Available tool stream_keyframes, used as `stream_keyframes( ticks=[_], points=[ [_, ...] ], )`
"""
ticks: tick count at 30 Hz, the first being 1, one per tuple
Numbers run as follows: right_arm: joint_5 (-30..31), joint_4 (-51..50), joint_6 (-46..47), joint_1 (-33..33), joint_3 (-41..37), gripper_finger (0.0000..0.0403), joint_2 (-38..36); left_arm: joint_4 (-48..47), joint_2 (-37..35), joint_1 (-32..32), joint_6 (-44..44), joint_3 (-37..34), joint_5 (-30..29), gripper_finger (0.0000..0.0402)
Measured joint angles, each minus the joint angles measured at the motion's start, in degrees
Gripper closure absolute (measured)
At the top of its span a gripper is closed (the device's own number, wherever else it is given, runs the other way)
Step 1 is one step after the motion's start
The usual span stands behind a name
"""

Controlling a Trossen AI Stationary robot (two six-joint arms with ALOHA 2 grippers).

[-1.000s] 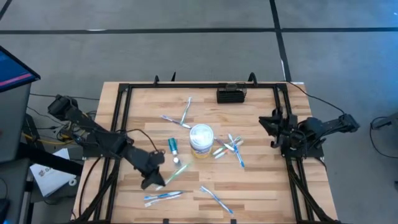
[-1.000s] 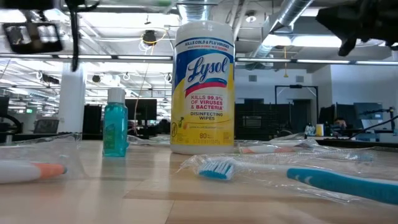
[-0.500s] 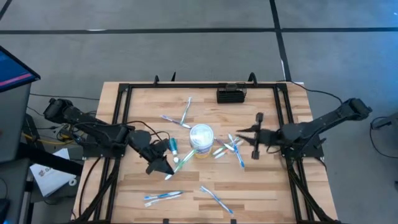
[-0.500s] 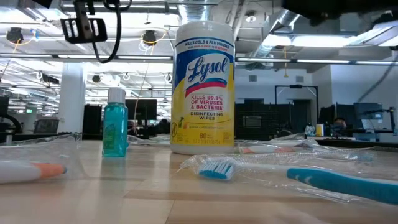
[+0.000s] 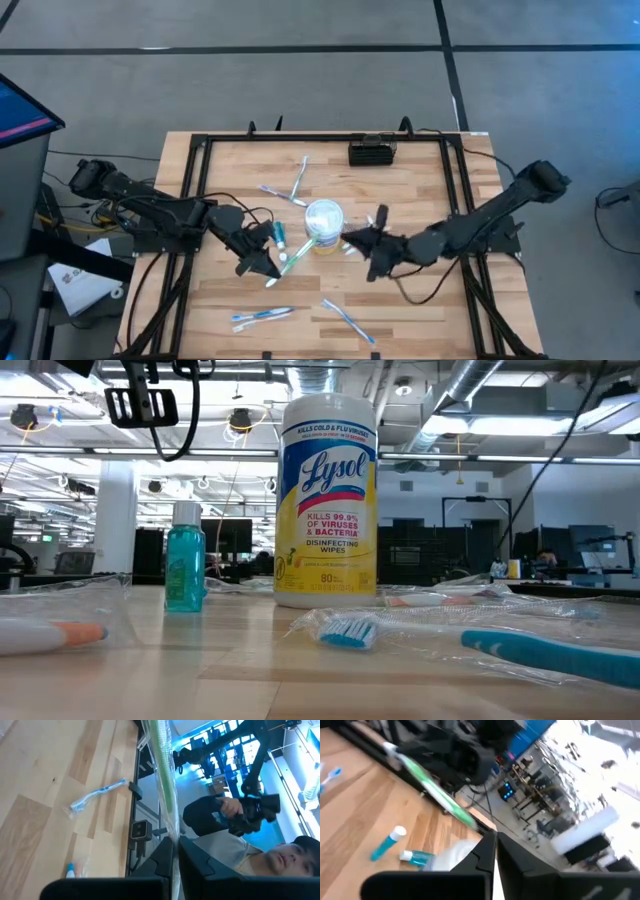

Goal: Pick & Place toothbrushing station
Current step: Put the bottom left green toothbrush into the black mesh organizer

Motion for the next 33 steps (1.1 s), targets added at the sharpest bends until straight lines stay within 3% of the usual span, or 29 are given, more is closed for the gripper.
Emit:
stream_keyframes(
  ticks=[8,21,33],
  points=[
    [7.41,-0.1,-11.02,1.88,10.62,0.0401,13.02,0.55,0.0,0.0,-0.12,0.0,-0.06,0.0396],
    [8.55,-4.58,-20.1,1.48,25.27,0.0397,27.72,1.76,0.0,0.0,-1.4,0.0,-0.69,0.0396],
    [10.29,-6.87,-24.67,1.37,29.63,0.0282,29.6,4.47,0.0,3.49,-1.67,0.0,-1.09,0.0395]
  ],
)
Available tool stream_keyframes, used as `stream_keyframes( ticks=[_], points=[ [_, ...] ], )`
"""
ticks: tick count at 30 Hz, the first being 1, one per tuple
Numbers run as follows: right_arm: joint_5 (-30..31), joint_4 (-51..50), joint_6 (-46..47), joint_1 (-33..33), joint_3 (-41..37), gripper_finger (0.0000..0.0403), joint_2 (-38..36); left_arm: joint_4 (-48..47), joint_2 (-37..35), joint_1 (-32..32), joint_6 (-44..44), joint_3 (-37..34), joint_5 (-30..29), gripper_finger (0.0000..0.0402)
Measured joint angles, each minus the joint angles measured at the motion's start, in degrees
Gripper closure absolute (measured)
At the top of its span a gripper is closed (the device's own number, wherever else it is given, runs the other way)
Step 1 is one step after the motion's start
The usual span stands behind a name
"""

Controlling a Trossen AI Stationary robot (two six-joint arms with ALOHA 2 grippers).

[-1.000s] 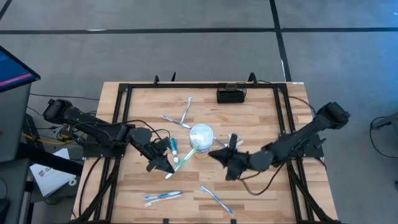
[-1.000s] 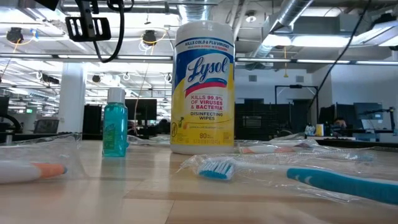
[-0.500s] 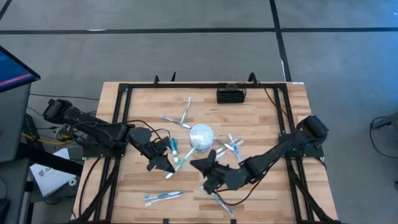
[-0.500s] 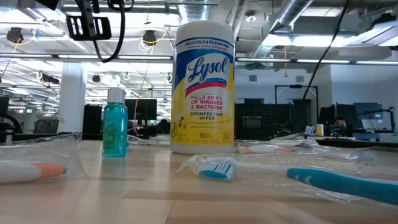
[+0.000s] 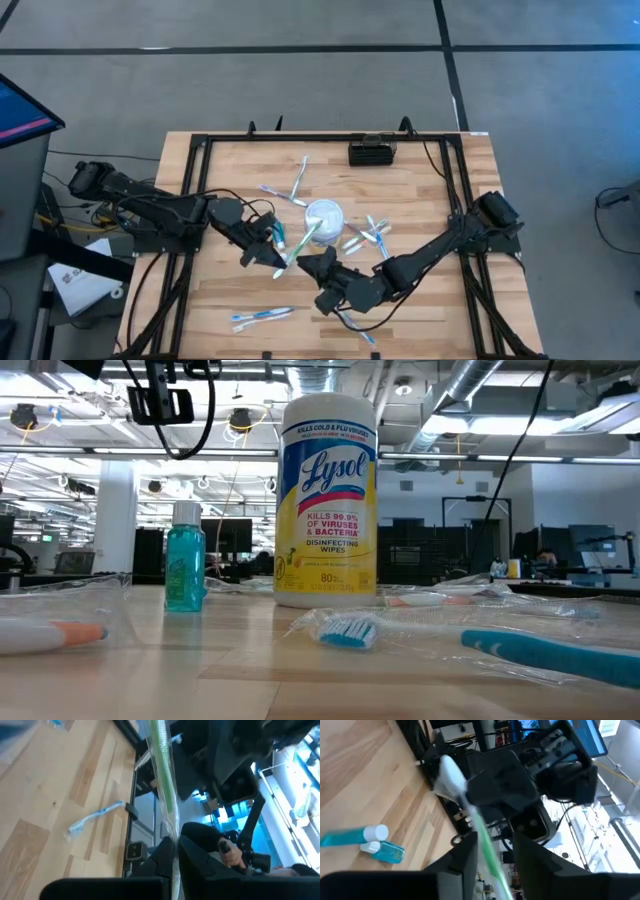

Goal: Pick & Place toothbrushing station
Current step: Put the bottom left green toothbrush into the black mesh organizer

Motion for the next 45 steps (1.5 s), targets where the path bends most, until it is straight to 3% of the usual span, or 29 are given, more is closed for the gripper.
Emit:
stream_keyframes(
  ticks=[7,20,36,40,45],
  points=[
    [0.37,0.34,-4.6,-0.65,-0.02,0.0261,-0.02,2.69,0.0,1.01,-1.03,0.0,0.01,0.0395],
    [1.19,2.36,-11.67,-3.41,-0.02,0.0289,0.01,4.92,0.0,1.25,-1.25,-0.02,-0.65,0.0395],
    [-0.55,2.35,-12.35,-5.0,-0.04,0.0291,0.07,5.29,0.0,3.15,-1.27,-0.02,-0.9,0.0395],
    [-0.52,2.35,-12.35,-5.79,-0.06,0.0313,0.07,5.52,0.0,3.15,-1.27,-0.02,-0.92,0.0395],
    [-0.39,2.1,-12.57,-5.66,-0.1,0.0382,0.07,5.68,0.02,3.13,-1.22,-0.02,-1.92,0.0395]
  ],
)
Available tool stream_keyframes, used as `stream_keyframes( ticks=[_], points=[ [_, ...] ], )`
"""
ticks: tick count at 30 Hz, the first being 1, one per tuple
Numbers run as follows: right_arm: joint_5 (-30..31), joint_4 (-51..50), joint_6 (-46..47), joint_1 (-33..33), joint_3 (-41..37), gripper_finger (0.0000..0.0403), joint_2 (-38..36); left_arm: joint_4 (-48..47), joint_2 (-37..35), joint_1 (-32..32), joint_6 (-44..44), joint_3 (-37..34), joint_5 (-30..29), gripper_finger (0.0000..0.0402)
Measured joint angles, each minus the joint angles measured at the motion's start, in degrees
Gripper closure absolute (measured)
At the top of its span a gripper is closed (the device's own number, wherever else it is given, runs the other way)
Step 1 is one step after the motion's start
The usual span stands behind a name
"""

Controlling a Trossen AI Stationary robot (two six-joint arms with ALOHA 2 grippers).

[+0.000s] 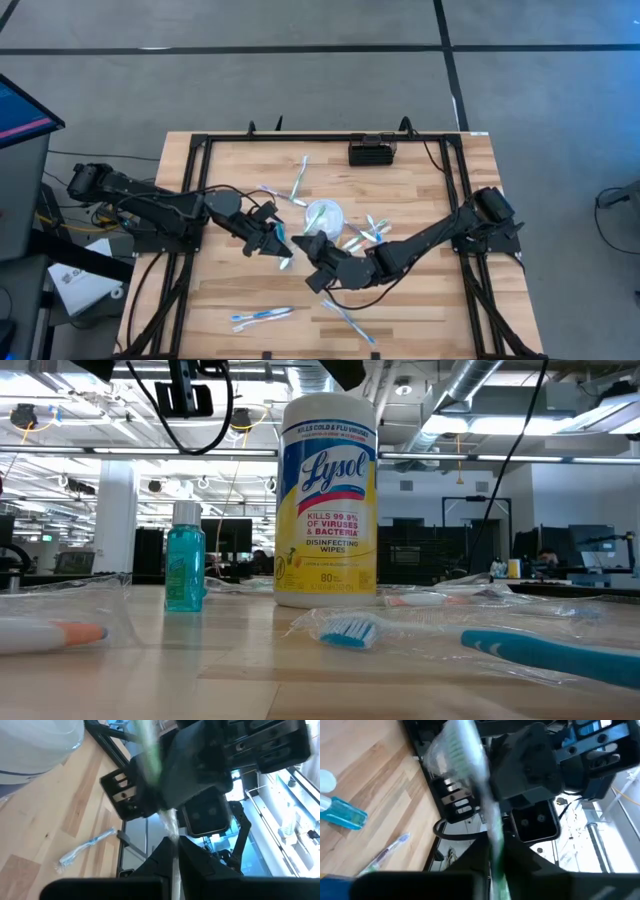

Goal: Pick & Place toothbrushing station
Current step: Put the bottom left green toothbrush into the black mesh organizer

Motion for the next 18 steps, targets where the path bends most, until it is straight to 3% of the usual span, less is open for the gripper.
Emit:
stream_keyframes(
  ticks=[18],
  points=[
    [1.81,-0.29,3.86,0.59,0.0,0.0389,-0.13,1.43,-0.74,0.02,6.72,0.0,-0.49,0.0321]
  ],
)
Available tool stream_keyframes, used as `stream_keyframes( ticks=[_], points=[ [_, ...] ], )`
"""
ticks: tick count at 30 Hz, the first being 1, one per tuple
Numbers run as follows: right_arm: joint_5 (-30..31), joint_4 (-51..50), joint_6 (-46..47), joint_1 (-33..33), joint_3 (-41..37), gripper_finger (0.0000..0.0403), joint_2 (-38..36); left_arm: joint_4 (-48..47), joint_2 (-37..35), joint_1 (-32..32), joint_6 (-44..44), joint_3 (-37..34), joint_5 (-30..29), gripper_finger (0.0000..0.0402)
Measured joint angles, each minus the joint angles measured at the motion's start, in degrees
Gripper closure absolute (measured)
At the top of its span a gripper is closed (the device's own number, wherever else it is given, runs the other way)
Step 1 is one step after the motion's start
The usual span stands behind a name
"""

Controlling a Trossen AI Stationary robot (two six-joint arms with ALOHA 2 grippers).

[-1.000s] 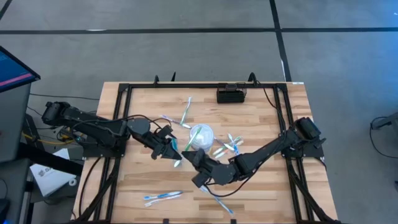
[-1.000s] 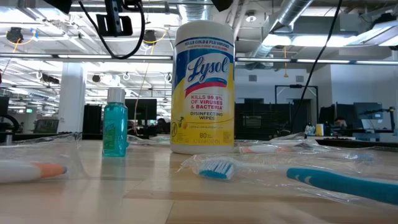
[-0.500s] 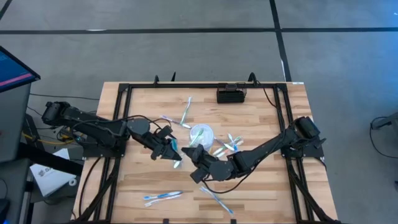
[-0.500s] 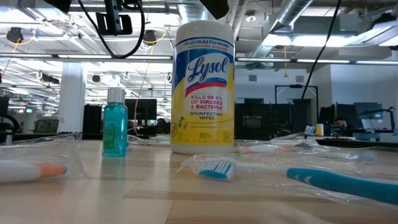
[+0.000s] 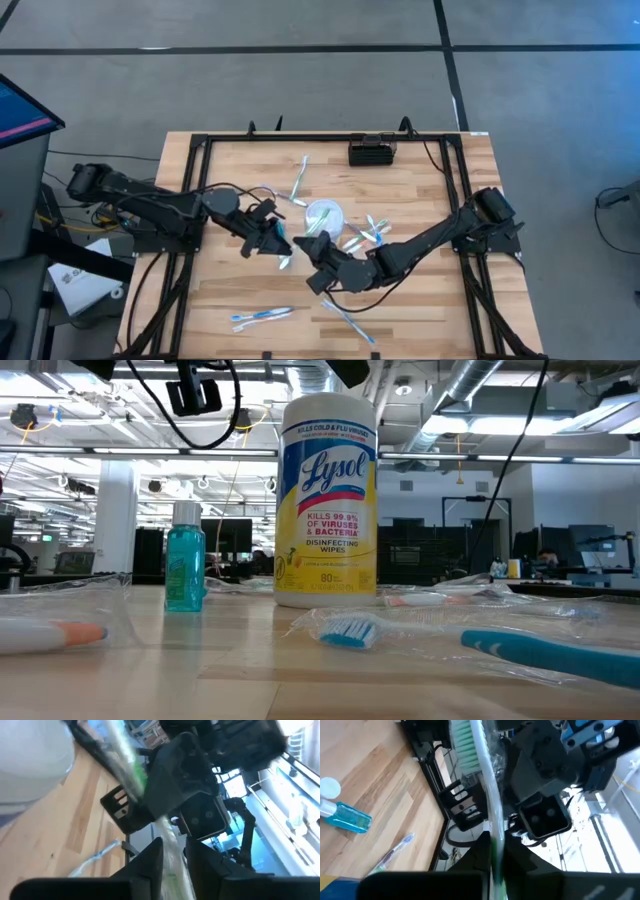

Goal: Pick & Place toothbrushing station
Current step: Put the bottom left green toothbrush into the black mesh organizer

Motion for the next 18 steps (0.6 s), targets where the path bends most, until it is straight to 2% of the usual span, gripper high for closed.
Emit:
stream_keyframes(
  ticks=[7,13,18],
  points=[
    [-0.31,-5.47,7.43,-0.03,-0.09,0.0389,-1.74,0.46,-4.71,0.0,7.57,0.02,0.2,0.0321],
    [-2.31,-10.55,17.76,-1.7,0.07,0.0389,-5.86,0.32,-6.99,-0.02,14.51,0.02,0.24,0.0321],
    [-7.29,-13.56,27.84,-4.57,-1.71,0.0389,-11.42,0.23,-6.99,-0.15,17.02,-0.7,0.22,0.0321]
  ],
)
